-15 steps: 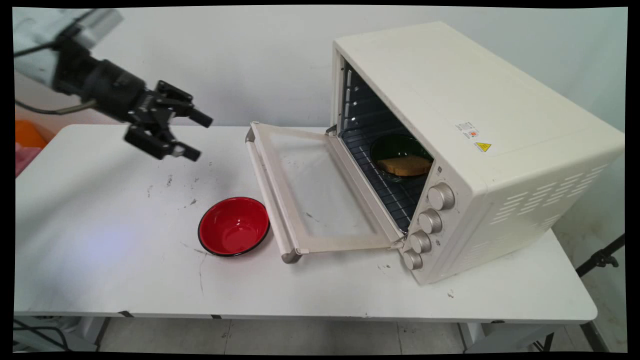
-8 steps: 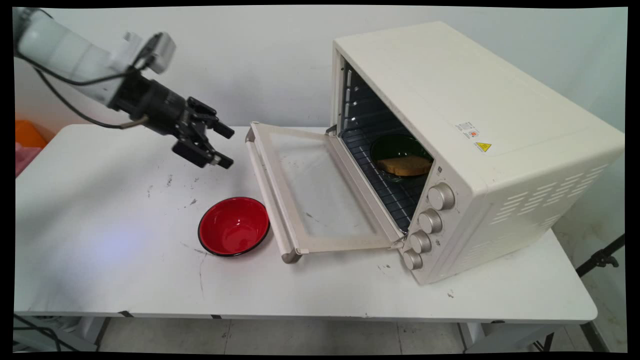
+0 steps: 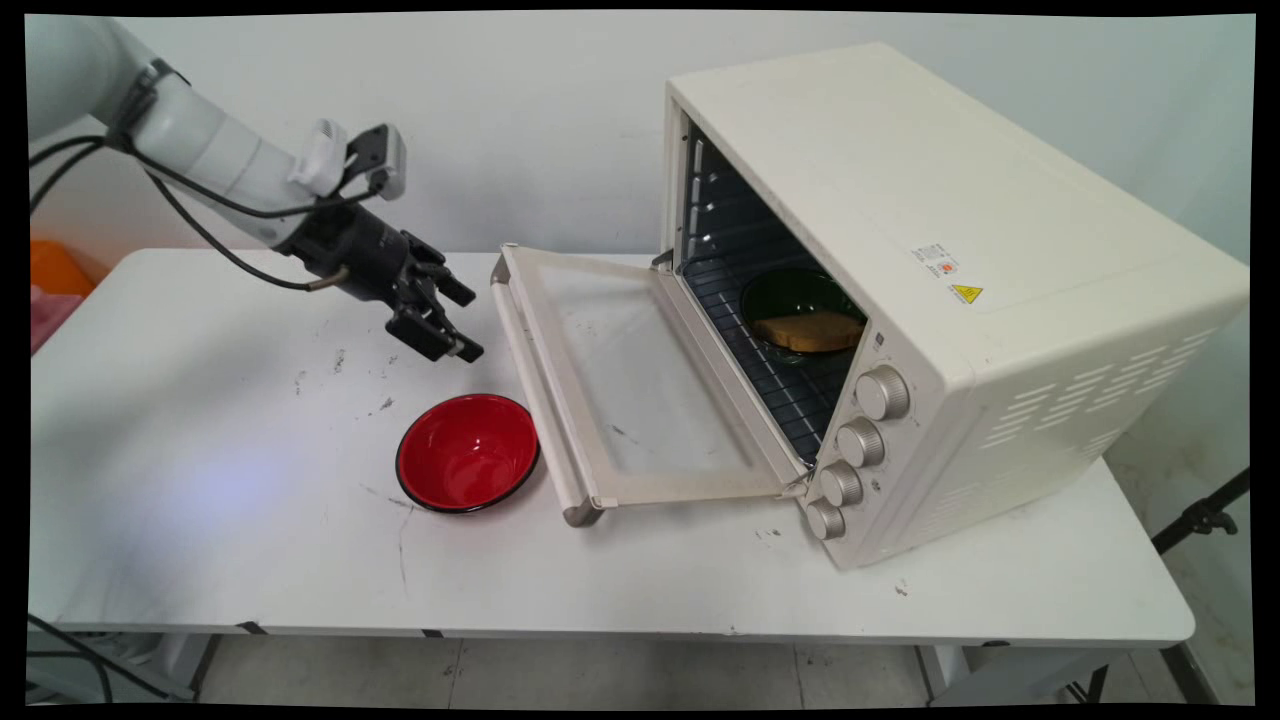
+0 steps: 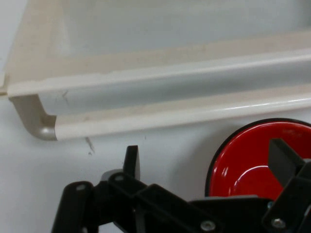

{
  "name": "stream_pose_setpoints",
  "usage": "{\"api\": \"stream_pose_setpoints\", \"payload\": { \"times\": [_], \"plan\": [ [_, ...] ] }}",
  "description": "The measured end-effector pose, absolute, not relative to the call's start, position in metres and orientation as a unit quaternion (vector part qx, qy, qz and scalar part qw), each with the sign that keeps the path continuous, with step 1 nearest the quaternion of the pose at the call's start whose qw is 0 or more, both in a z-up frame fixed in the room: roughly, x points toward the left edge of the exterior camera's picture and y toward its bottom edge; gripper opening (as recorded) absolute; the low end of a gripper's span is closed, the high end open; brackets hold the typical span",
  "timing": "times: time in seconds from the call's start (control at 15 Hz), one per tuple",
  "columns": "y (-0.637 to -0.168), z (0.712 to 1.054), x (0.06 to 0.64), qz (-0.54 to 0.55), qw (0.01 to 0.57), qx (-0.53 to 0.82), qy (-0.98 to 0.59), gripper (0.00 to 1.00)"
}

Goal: Close the oven

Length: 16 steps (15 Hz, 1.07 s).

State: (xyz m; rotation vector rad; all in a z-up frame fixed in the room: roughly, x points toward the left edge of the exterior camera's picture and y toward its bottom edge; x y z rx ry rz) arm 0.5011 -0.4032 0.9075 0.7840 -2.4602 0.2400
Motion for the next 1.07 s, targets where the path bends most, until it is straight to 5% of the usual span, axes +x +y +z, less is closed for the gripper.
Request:
{"api": "stream_pose_setpoints", "payload": {
  "times": [0.33,0.4,1.07],
  "plan": [
    [-0.412,0.889,0.495,0.089,0.26,0.303,-0.913,1.0],
    [-0.414,0.886,0.494,0.088,0.259,0.305,-0.912,0.0],
    [-0.422,0.859,0.488,0.089,0.256,0.299,-0.915,0.0]
  ]
}}
